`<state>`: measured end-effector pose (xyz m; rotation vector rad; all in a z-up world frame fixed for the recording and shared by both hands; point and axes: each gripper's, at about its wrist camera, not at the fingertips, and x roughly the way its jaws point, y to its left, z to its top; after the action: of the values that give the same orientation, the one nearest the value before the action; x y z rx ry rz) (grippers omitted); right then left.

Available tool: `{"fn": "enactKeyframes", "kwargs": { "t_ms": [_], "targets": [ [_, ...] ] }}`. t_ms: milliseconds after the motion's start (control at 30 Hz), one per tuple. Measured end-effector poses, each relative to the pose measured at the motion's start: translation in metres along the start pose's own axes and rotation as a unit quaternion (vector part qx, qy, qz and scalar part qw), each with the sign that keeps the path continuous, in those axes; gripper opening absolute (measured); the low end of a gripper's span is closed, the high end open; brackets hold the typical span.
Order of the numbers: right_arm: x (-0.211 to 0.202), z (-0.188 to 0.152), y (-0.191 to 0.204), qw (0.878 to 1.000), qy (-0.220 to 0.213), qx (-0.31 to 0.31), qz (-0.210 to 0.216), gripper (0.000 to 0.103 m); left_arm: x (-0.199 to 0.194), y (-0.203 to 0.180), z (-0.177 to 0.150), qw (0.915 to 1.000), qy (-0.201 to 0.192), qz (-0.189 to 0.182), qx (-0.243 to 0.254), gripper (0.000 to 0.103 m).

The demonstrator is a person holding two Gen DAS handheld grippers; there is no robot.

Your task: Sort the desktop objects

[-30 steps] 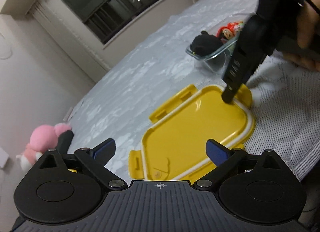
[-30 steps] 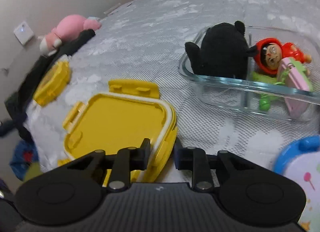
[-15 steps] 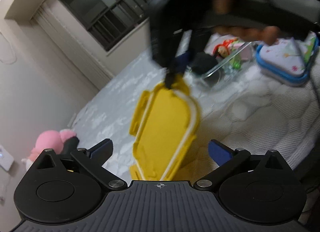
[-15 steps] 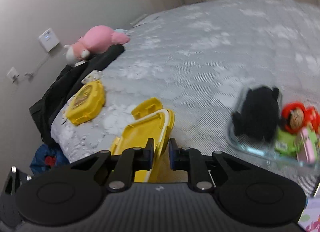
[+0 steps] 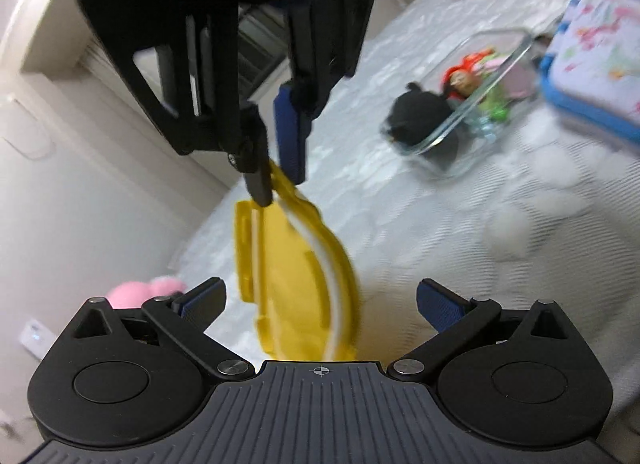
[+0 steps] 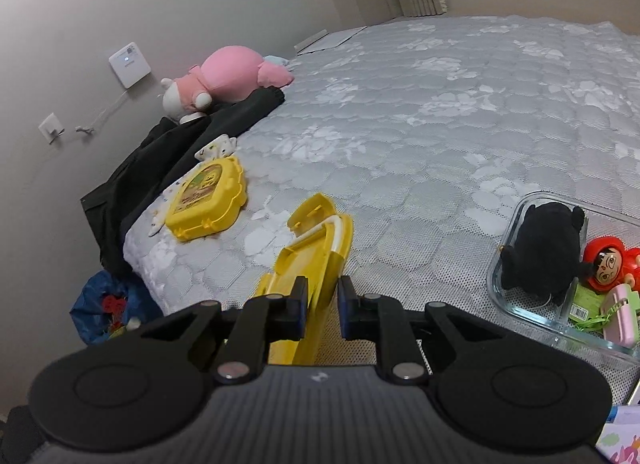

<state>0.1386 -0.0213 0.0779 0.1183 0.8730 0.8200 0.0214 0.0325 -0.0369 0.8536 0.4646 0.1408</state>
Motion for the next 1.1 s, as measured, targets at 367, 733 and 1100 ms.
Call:
{"fn": "enactKeyframes", "kwargs": {
  "t_ms": [367, 733, 1100],
  "targets": [
    [0.007, 0.002, -0.013, 1.000, 0.005, 0.019, 0.011, 0.023, 0.034, 0.026, -0.002, 0.9933, 0.060, -0.051, -0.084, 0.031],
    [-0.036, -0.024, -0.032, 0.982, -0.161, 0.095, 0.001, 0.069, 0.058, 0.083, 0.002, 0.9631, 0.087, -0.103, -0.233, 0.021],
    [-0.035, -0.042, -0.052, 0.984, -0.145, 0.103, -0.012, 0.078, 0.094, 0.210, -0.054, 0.7691, 0.080, -0.242, -0.586, 0.022]
  ]
}}
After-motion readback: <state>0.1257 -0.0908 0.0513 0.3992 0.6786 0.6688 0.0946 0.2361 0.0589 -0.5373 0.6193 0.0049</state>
